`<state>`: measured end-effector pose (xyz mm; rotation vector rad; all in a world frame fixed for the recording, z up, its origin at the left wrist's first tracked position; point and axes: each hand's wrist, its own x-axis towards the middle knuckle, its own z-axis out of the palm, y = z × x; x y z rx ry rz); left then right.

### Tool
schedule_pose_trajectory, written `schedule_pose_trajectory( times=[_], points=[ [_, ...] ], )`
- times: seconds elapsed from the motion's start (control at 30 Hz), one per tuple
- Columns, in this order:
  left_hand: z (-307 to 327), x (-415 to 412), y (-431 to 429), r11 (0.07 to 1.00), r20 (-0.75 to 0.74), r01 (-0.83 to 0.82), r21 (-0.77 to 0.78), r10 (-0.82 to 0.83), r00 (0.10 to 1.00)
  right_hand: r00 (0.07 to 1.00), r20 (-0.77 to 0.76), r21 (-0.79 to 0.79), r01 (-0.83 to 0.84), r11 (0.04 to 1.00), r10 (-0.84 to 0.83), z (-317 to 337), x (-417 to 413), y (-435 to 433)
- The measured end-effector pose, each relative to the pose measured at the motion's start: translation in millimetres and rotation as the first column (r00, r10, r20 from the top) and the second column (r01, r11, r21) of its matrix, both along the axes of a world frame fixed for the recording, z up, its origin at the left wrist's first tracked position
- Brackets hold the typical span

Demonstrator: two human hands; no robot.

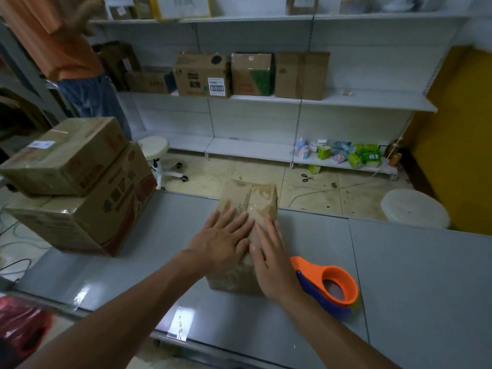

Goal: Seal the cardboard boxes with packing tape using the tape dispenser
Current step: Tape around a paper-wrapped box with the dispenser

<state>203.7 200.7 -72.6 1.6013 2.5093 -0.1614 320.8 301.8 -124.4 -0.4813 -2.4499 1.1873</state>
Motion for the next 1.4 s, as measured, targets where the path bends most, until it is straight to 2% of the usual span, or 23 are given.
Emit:
schedule_pose_trajectory(
  times=[0.1, 0.13, 0.23, 0.3, 0.33, 0.37, 0.4, 0.43, 0.47, 0.53, 0.63, 0.7, 0.8, 0.87, 0.93, 1.0, 1.07, 1.13, 1.23, 1.27, 1.33, 1.4],
  points=[
    [5, -21, -18, 0.983, 0.042, 0.185, 0.018, -0.186, 0.982, 0.988, -0.104, 0.081, 0.122, 0.989, -0.113, 25, -16, 15],
    [8, -29, -25, 0.968, 0.090, 0.250, 0.030, -0.251, 0.964, 0.988, -0.085, 0.120, 0.142, 0.983, -0.132, 36, -27, 22],
    [16, -48, -41, 0.950, 0.211, 0.301, 0.078, -0.311, 0.927, 0.986, 0.137, 0.285, 0.051, 0.957, -0.094, 57, -61, 48],
    [15, -51, -49, 0.968, 0.153, 0.188, 0.164, -0.213, 0.965, 0.950, 0.301, 0.281, -0.012, 0.960, -0.077, 58, -74, 61],
    [10, -50, -54, 0.969, 0.118, 0.051, 0.243, -0.082, 0.990, 0.931, 0.361, 0.218, -0.019, 0.976, -0.062, 56, -76, 63],
    [5, -47, -60, 0.929, 0.167, -0.167, 0.330, 0.117, 0.979, 0.918, 0.393, 0.151, -0.003, 0.989, -0.057, 53, -76, 60],
    [1, -42, -64, 0.828, 0.310, -0.413, 0.380, 0.307, 0.900, 0.912, 0.404, 0.108, 0.025, 0.994, -0.067, 49, -74, 54],
    [-3, -38, -65, 0.691, 0.502, -0.623, 0.367, 0.416, 0.758, 0.912, 0.401, 0.101, 0.055, 0.993, -0.091, 45, -73, 47],
    [-7, -36, -64, 0.583, 0.650, -0.740, 0.334, 0.426, 0.629, 0.911, 0.393, 0.111, 0.086, 0.990, -0.123, 43, -73, 40],
    [-14, -36, -62, 0.459, 0.778, -0.835, 0.303, 0.387, 0.495, 0.898, 0.402, 0.079, 0.161, 0.984, -0.180, 44, -73, 31],
    [-17, -50, -62, 0.314, 0.909, -0.919, 0.238, 0.260, 0.325, 0.883, 0.423, -0.091, 0.264, 0.960, -0.203, 44, -76, 34],
    [-19, -56, -65, 0.268, 0.957, -0.945, 0.189, 0.167, 0.238, 0.886, 0.414, -0.214, 0.319, 0.924, -0.210, 42, -76, 37],
    [-21, -59, -67, 0.251, 0.990, -0.962, 0.111, 0.058, 0.130, 0.895, 0.390, -0.350, 0.362, 0.864, -0.216, 45, -77, 34],
    [-23, -62, -68, 0.251, 0.995, -0.964, 0.089, 0.017, 0.097, 0.873, 0.428, -0.295, 0.381, 0.876, -0.236, 45, -82, 31],
    [-22, -66, -70, 0.241, 0.998, -0.969, 0.058, -0.007, 0.058, 0.839, 0.467, -0.158, 0.390, 0.907, -0.279, 49, -87, 26],
    [-21, -70, -75, 0.236, 0.998, -0.971, -0.039, -0.037, -0.049, 0.845, 0.433, -0.098, 0.389, 0.916, -0.313, 54, -89, 19],
    [-21, -70, -84, 0.269, 0.987, -0.954, -0.130, -0.054, -0.150, 0.871, 0.381, -0.080, 0.365, 0.928, -0.310, 59, -89, 14],
    [-17, -70, -97, 0.284, 0.990, -0.952, -0.116, -0.043, -0.133, 0.902, 0.325, -0.067, 0.323, 0.944, -0.286, 67, -93, 8],
    [-15, -82, -124, 0.194, 0.998, -0.981, 0.000, -0.059, -0.011, 0.940, 0.216, -0.036, 0.278, 0.960, -0.264, 79, -110, -9],
    [-14, -88, -134, 0.184, 0.998, -0.981, 0.057, -0.050, 0.048, 0.941, 0.183, 0.004, 0.290, 0.957, -0.285, 79, -117, -16],
    [-15, -102, -151, 0.208, 0.982, -0.965, 0.160, 0.066, 0.177, 0.916, 0.157, 0.073, 0.362, 0.929, -0.369, 74, -128, -27],
    [-22, -113, -163, 0.218, 0.943, -0.945, 0.244, 0.173, 0.283, 0.871, 0.203, 0.050, 0.448, 0.893, -0.448, 67, -133, -36]
  ],
)
